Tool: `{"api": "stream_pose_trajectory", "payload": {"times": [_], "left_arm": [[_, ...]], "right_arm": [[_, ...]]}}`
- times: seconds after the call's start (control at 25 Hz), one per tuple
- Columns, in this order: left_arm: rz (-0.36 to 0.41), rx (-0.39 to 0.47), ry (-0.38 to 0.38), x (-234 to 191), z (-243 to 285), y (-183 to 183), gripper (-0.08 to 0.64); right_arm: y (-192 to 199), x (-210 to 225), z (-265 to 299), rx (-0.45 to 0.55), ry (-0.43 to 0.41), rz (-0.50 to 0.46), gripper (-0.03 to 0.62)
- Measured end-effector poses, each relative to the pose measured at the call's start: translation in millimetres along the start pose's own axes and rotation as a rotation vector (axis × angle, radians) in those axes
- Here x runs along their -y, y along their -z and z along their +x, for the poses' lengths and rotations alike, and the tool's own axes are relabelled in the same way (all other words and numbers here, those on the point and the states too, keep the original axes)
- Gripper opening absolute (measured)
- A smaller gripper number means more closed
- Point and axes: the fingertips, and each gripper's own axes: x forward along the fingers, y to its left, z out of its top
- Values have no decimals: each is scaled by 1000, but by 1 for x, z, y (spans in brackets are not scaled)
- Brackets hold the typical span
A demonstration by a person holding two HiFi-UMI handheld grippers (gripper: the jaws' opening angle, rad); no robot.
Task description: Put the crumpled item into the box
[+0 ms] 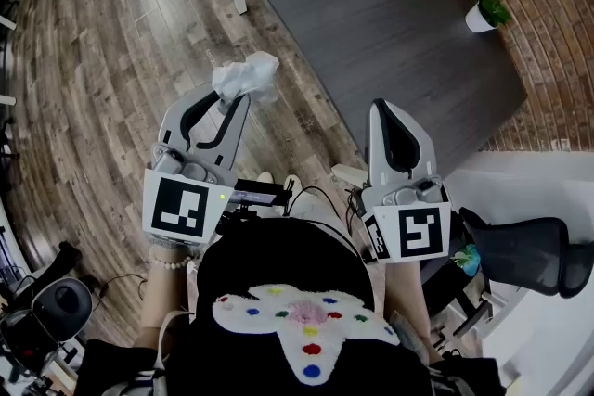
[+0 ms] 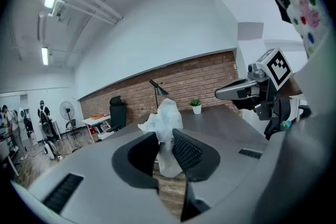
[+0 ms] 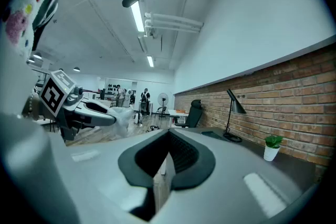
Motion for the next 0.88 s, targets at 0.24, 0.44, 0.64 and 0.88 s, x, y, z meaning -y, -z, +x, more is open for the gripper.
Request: {"api": "stream_pose_trajectory", "payload": {"times": [0.24, 0.44, 0.64, 0.88], "left_arm": [[3, 1, 3, -1, 1, 1, 74], [1, 5, 15, -1, 2, 1, 74], [2, 13, 35, -7, 1, 2, 74], [10, 34, 63, -18, -3, 2, 74]], "right_arm": [[1, 0, 0, -2, 6, 0, -3], [2, 2, -1, -2, 19, 19, -3], [0, 2, 0, 6, 61, 51, -2], [-5, -4, -2, 10, 119, 41, -2]]}}
